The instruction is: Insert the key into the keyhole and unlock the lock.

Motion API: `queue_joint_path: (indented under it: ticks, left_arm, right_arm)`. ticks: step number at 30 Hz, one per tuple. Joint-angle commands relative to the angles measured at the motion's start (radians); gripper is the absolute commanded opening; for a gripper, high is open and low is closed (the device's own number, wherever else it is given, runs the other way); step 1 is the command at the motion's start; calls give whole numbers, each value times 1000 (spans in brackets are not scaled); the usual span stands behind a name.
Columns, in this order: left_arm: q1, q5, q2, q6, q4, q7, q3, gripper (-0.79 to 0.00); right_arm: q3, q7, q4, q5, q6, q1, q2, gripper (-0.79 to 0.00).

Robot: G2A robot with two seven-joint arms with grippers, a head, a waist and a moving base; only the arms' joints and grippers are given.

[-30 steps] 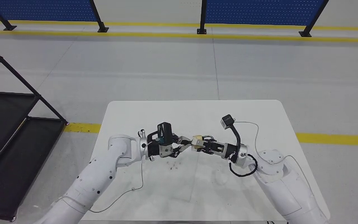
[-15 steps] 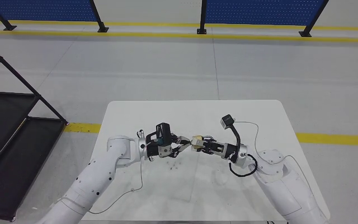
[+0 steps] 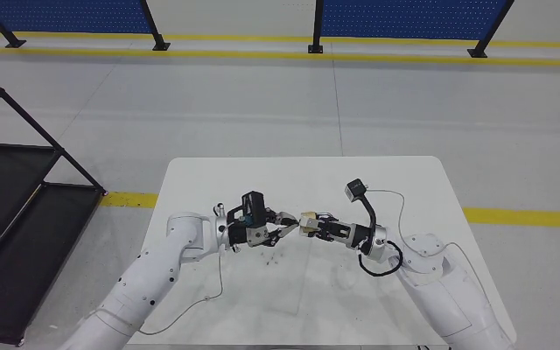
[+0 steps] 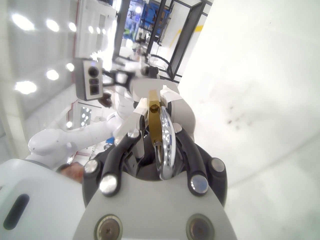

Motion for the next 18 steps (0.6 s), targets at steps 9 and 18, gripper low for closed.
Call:
queue_joint_path:
  ticks: [9, 18]
  left_arm:
    - [49, -112, 18, -33, 73, 49, -117, 0]
    - [137, -202, 39, -40, 138, 113, -264, 0]
  right_arm:
    - [0, 0, 0, 0, 0, 0, 0, -785]
    - [0, 0, 0, 0, 0, 0, 0, -785]
